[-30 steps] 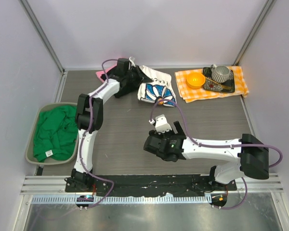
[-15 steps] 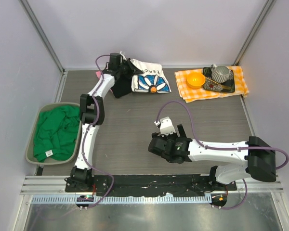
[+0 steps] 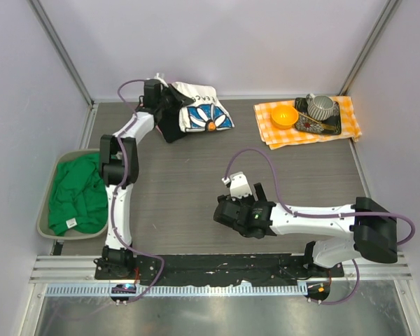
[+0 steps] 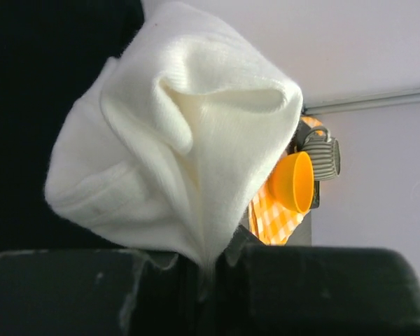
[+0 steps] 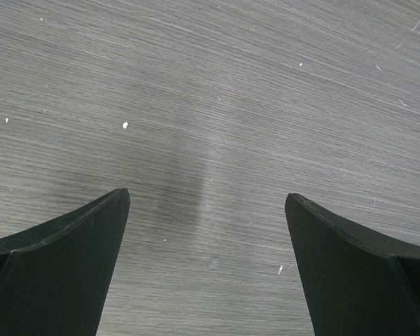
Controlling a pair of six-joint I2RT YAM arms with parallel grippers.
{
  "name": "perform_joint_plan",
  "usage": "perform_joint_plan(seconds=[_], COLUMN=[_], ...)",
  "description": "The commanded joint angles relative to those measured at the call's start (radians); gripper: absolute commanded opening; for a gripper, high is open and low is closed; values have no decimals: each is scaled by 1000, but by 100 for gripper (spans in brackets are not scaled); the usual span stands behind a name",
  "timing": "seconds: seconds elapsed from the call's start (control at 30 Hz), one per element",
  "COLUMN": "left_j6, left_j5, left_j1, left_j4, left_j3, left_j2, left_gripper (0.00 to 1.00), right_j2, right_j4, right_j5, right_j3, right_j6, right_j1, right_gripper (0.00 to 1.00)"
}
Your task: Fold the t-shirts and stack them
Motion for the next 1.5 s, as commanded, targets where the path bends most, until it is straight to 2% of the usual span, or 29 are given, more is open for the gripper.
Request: perform_joint_plan(seconds=[0.0, 0.37, 0.6, 0.83, 0.87, 0.9, 0.97, 1.0, 1.03, 1.07, 1.1, 1.13, 1.3, 1.37, 1.47], left_j6=[24, 42, 36, 33, 35, 35, 42, 45, 47, 53, 56, 61, 93, 92, 81], left_j5=[-60, -94, -145, -258, -264, -269, -299, -313, -344, -356, -373, -408, -496, -462, -348], left_j1=[33, 102, 145, 187, 192, 201, 209, 214, 217, 220, 221, 223, 223, 220, 202], left_j4=[211, 223, 288, 331, 329, 329, 317, 311, 286, 271, 254, 220, 174, 173, 114], left_j3=[-39, -83, -261, -410, -421, -428, -448, -453, -458, -459, -461, -464, -516, -518, -429], left_j2=[-169, -209, -241, -283, -283, -281, -289, -294, -297, -300, -306, -312, -425, -459, -476], left_gripper=[0, 0, 0, 6, 9, 21, 31, 44, 53, 79, 95, 100, 100, 100, 100], right_j2=[12, -3, 3, -4, -9, -11, -15, -20, -21, -23, -27, -28, -24, -26, -21], right_j4=[41, 32, 28, 23, 23, 18, 17, 14, 14, 12, 9, 11, 5, 9, 18], right_j5=[0, -23, -31, -45, -46, -48, -48, -48, -49, -48, -46, -46, -46, -49, -55], right_j3=[1, 11, 23, 21, 18, 18, 17, 17, 17, 17, 17, 17, 20, 15, 9], right_j6=[13, 2, 5, 10, 11, 11, 16, 16, 17, 16, 17, 16, 19, 17, 19], right_j1=[0, 2, 2, 2, 2, 2, 2, 3, 3, 3, 3, 3, 9, 11, 14], right_gripper=[100, 100, 100, 100, 100, 99, 100, 100, 100, 100, 100, 100, 100, 100, 100])
